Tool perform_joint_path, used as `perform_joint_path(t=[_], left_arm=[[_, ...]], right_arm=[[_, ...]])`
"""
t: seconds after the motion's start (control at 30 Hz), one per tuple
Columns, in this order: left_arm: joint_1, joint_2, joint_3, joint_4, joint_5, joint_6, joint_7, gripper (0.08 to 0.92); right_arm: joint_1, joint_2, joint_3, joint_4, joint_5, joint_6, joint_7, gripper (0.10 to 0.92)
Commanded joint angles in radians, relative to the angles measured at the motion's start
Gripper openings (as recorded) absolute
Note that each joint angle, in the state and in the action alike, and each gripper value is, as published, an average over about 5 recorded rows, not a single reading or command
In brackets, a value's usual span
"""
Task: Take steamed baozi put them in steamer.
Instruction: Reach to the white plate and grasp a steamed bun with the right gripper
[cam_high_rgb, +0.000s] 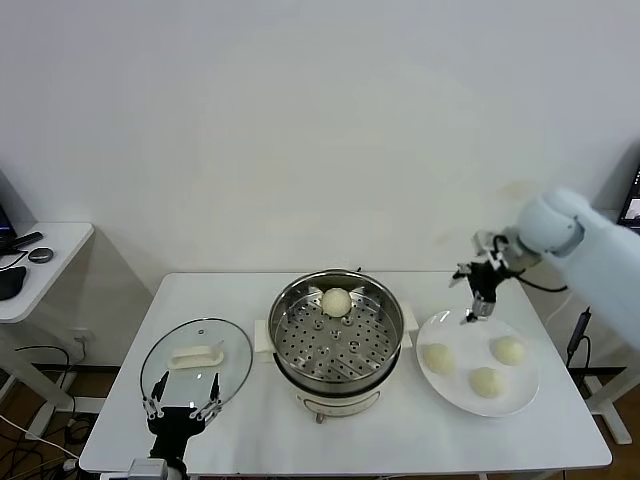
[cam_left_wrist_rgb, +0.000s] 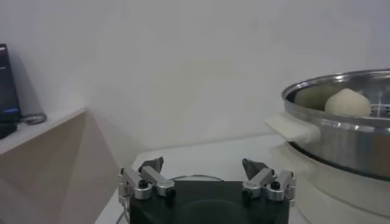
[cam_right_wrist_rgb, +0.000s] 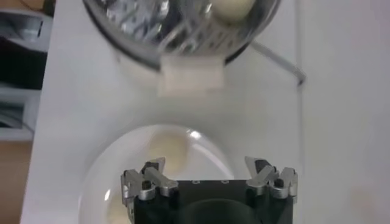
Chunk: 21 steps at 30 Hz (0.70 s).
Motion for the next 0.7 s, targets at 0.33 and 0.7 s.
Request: perform_joint_path(t=[0.33,0.7], left_arm=[[0.008,-0.009,0.0,0.009,-0.001,0.0,-0.002,0.823],[0.011,-0.008,-0.001,0.002,0.002,0.0,-0.001,0.823]], right_arm=[[-0.235,0.16,0.103,-0.117,-0.22,-0.009,0.008,0.823],[-0.302,0.174,0.135,-0.138,-0.286,0.0,-0.007,0.823]])
